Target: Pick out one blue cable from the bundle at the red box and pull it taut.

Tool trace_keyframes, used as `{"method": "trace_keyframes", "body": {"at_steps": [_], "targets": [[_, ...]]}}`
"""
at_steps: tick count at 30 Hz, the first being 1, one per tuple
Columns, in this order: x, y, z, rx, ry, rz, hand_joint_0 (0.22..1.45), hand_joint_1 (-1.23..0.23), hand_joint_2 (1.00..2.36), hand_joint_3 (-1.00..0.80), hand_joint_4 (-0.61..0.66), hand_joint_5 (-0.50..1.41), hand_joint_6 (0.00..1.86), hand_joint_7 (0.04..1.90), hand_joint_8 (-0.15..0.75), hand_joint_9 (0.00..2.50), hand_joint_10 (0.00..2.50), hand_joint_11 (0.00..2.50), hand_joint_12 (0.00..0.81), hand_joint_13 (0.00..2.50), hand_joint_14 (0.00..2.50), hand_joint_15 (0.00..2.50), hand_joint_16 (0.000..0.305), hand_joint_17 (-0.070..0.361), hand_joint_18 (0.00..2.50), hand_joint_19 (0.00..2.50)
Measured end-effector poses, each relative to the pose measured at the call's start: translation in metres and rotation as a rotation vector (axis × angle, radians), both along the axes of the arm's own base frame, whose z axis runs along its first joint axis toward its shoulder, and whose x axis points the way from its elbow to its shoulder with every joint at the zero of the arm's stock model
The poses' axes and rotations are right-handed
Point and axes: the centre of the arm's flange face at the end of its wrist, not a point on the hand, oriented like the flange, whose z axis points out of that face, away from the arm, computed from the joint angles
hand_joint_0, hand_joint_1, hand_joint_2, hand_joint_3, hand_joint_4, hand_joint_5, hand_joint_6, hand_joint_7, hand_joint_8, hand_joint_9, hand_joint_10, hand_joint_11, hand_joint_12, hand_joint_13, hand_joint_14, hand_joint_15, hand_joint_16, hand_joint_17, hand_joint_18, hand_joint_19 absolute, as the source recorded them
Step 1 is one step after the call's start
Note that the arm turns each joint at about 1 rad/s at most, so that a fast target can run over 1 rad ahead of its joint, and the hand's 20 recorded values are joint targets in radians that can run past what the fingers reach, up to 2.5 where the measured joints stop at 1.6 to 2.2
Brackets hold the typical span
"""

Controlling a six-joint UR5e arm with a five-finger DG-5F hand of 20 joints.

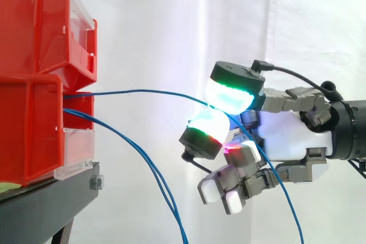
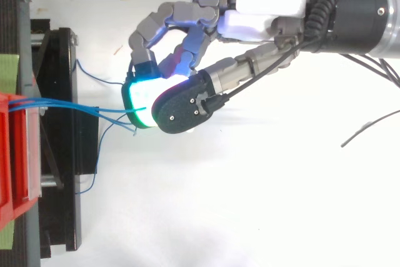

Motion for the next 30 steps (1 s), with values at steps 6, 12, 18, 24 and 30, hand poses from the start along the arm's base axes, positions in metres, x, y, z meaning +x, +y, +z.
{"method": "trace_keyframes", "body": {"at_steps": [6,12,18,24,30], "targets": [[-0.001,0.001,0.001,0.006,0.013,0.003,0.65,-0.83,1.03,-0.1,0.02,-0.12,0.91,1.11,0.308,1.2,0.03,0.79,0.464,0.76,0.02,0.49,0.06,0.135,0.65,0.7],[-0.01,0.0,0.004,0.006,0.074,0.004,0.65,-0.83,1.03,-0.1,0.02,-0.12,0.91,1.12,0.31,1.2,0.03,0.78,0.464,0.76,0.02,0.49,0.06,0.134,0.64,0.7],[-0.019,-0.001,0.012,0.0,0.121,0.004,0.64,-0.83,1.03,-0.1,0.02,-0.12,0.91,1.11,0.313,1.2,0.03,0.78,0.466,0.76,0.02,0.48,0.06,0.134,0.64,0.69],[-0.029,-0.003,0.019,-0.017,0.162,0.0,0.65,-0.83,1.03,-0.1,0.02,-0.12,0.91,1.12,0.313,1.2,0.03,0.77,0.473,0.77,0.02,0.48,0.059,0.134,0.65,0.7],[-0.053,-0.003,0.024,-0.028,0.198,-0.01,0.65,-0.83,1.03,-0.11,0.02,-0.12,0.91,1.12,0.317,1.2,0.03,0.79,0.478,0.78,0.02,0.49,0.059,0.134,0.65,0.7]]}}
